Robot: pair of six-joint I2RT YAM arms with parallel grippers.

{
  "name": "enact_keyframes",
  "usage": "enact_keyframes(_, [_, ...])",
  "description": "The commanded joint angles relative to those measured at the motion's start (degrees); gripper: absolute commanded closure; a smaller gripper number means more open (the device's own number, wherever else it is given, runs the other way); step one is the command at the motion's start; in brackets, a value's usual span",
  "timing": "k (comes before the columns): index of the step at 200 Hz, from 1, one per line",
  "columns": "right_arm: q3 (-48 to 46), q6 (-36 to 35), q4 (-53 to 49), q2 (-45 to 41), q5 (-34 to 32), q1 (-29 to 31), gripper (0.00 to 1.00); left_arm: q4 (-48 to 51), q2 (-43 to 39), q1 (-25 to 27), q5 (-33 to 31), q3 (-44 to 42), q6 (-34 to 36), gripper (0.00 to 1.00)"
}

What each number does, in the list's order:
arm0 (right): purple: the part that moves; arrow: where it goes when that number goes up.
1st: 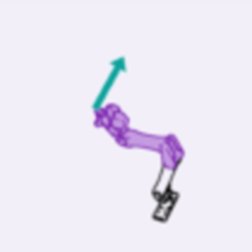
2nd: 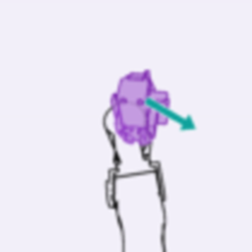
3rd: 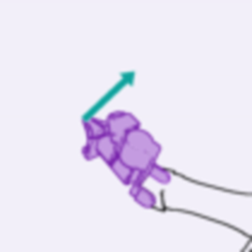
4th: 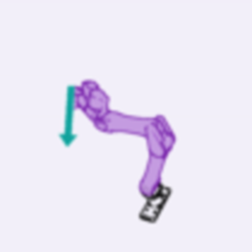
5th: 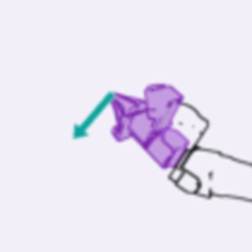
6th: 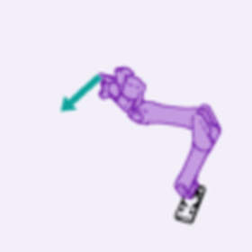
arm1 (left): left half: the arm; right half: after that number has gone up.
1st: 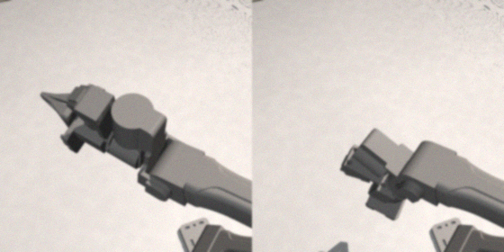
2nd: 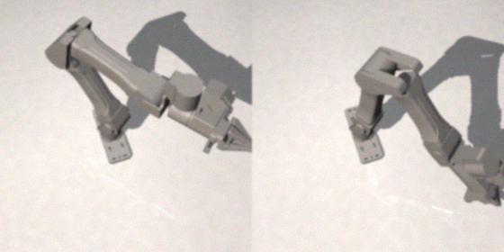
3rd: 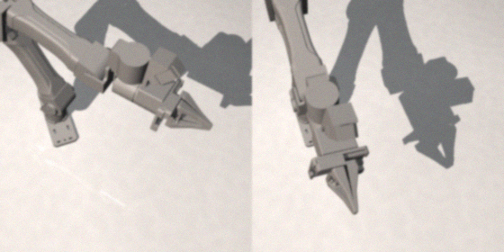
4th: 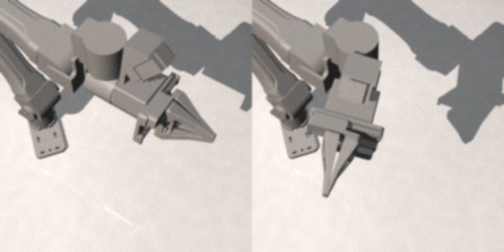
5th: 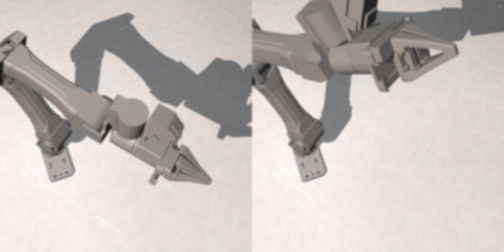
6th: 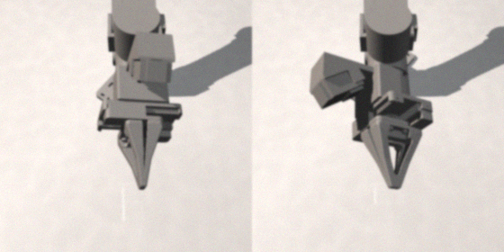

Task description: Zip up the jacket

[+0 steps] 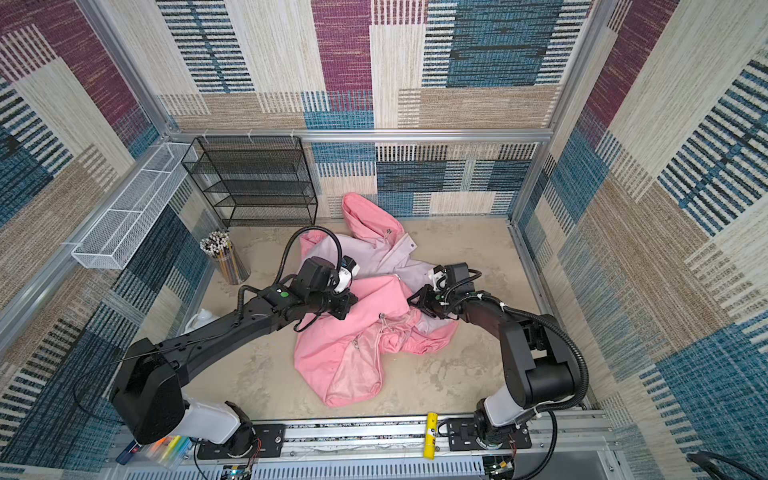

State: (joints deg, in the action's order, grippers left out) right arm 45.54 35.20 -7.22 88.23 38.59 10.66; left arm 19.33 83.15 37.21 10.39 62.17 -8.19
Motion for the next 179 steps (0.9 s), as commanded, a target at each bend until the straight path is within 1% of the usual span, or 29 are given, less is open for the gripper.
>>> enact_keyframes(1, [2.3,0.3,1.0,-2.8,0.4,0.4,0.97,3.1,-1.3,-1.5,5.9,1.1,2.0,1.00])
enact_keyframes(4, [2.5,0.4,0.7,-3.3,0.2,0.4,1.00,3.5,-1.5,-1.5,7.5,1.2,3.0,0.99])
enact_keyframes(8, [2.9,0.5,0.1,-4.0,-0.3,0.4,1.00,3.8,-1.7,-1.0,8.9,1.2,4.2,0.86])
enact_keyframes(13, [3.7,0.5,-0.9,-4.8,-1.1,0.4,1.00,3.5,-2.3,-0.2,8.6,0.6,4.9,0.70])
enact_keyframes(19, [4.4,0.4,-1.8,-5.6,-1.7,0.4,1.00,1.9,-3.3,1.1,7.6,-1.0,5.7,0.56])
enact_keyframes(24, [5.0,0.4,-2.2,-6.1,-1.8,0.4,1.00,0.0,-4.1,1.8,7.6,-2.6,6.0,0.48])
enact_keyframes(31, [5.6,0.4,-2.9,-6.5,-1.9,0.4,1.00,-2.6,-5.1,2.3,7.8,-4.4,5.3,0.42])
enact_keyframes(42, [6.2,0.4,-3.5,-6.5,-1.5,0.4,1.00,-5.0,-5.7,2.6,7.7,-6.1,3.8,0.36])
enact_keyframes(44, [6.2,0.5,-3.6,-6.5,-1.4,0.4,1.00,-5.2,-5.7,2.6,7.6,-6.2,3.6,0.33])
enact_keyframes(48, [6.2,0.6,-3.6,-6.4,-1.2,0.4,1.00,-5.3,-5.6,2.6,7.5,-6.3,3.5,0.29])
enact_keyframes(65, [5.6,0.5,-3.2,-6.5,-0.5,0.4,1.00,-6.1,-4.0,2.9,6.2,-6.4,3.4,0.28])
enact_keyframes(70, [5.4,0.5,-3.3,-6.6,-0.6,0.4,1.00,-5.8,-3.0,2.9,5.6,-6.0,3.7,0.28])
enact_keyframes(81, [6.1,0.0,-4.2,-7.1,-0.1,0.4,1.00,-5.2,-0.1,2.9,0.7,-4.7,2.9,0.30])
enact_keyframes(93, [7.6,-0.7,-5.9,-8.3,-0.6,0.4,1.00,-4.5,2.9,2.9,-2.4,-2.8,4.0,0.35])
enact_keyframes(97, [7.9,-0.7,-6.3,-8.8,-0.4,0.4,1.00,-4.5,3.8,3.2,-3.9,-2.3,3.9,0.35])
enact_keyframes(107, [8.7,-0.5,-6.9,-10.0,-0.3,0.3,1.00,-5.9,5.3,3.4,-1.7,-1.7,5.8,0.32])
enact_keyframes(111, [8.8,-0.2,-6.9,-10.4,-0.2,0.4,1.00,-6.0,5.7,3.6,-1.8,-1.2,6.3,0.31])
enact_keyframes(121, [9.0,0.1,-6.9,-10.8,0.2,0.3,1.00,-5.6,6.9,4.0,-1.9,0.0,7.9,0.34])
enact_keyframes(126, [9.1,0.1,-7.1,-10.8,0.3,0.3,1.00,-4.7,7.4,4.2,-2.4,0.9,8.9,0.38])
enact_keyframes(130, [9.2,0.0,-7.2,-10.7,0.5,0.3,1.00,-3.3,7.9,4.4,-3.7,1.7,10.0,0.45])
enact_keyframes(133, [9.3,0.1,-7.3,-10.6,0.6,0.3,1.00,-2.7,8.1,4.5,-4.7,2.1,10.5,0.53])
enact_keyframes(137, [9.2,0.1,-7.2,-10.5,0.7,0.3,1.00,-2.3,8.4,4.6,-4.9,2.4,11.7,0.68])
enact_keyframes(141, [9.2,0.3,-7.0,-10.4,0.7,0.3,1.00,-2.0,8.5,4.6,-4.5,2.5,12.5,0.80])
enact_keyframes(151, [8.7,0.9,-6.1,-10.6,1.0,0.3,1.00,-1.3,8.5,4.5,-5.5,3.0,13.6,1.00])
enact_keyframes(172, [10.4,0.8,-6.9,-11.2,-0.4,0.1,1.00,-1.6,7.8,3.9,-5.1,3.2,15.0,1.00])
enact_keyframes(179, [11.4,1.0,-7.1,-11.4,-0.7,0.0,1.00,-1.2,7.9,3.2,-3.8,4.0,15.5,1.00])
